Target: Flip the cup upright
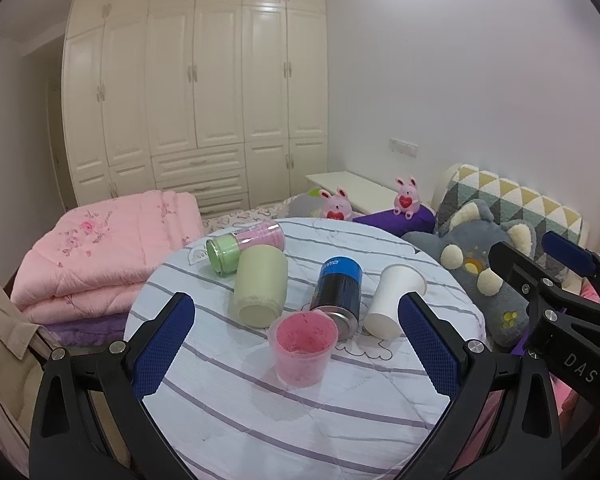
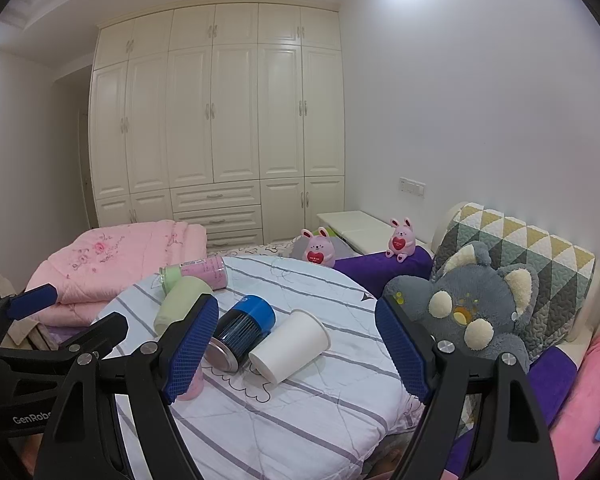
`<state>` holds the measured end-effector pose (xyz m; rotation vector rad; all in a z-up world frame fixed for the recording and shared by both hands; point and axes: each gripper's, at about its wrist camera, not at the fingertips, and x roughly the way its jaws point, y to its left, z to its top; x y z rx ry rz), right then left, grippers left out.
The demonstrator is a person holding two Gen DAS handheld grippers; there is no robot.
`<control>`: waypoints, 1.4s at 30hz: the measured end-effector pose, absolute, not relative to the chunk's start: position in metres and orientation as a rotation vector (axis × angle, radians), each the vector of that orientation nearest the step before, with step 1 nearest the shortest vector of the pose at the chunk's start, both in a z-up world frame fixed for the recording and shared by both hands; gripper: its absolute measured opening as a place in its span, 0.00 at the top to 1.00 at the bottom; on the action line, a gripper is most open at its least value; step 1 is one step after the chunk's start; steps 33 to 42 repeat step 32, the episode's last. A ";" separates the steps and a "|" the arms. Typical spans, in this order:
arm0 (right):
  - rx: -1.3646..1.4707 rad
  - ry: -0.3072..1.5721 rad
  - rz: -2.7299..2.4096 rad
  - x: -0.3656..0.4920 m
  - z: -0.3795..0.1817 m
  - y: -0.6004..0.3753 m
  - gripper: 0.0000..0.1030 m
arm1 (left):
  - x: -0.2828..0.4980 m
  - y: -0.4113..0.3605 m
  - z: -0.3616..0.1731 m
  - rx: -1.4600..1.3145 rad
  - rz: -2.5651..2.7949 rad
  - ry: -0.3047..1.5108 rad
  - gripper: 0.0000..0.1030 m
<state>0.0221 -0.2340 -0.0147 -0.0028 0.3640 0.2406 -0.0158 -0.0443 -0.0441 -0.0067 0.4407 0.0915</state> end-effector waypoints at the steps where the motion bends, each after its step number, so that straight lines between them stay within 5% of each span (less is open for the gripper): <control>1: -0.003 0.365 0.241 0.022 -0.015 -0.234 0.20 | -0.016 -0.045 -0.044 -0.003 0.095 0.436 0.00; 42: -0.011 0.392 0.247 0.028 -0.019 -0.230 0.20 | -0.014 -0.041 -0.047 -0.002 0.101 0.429 0.00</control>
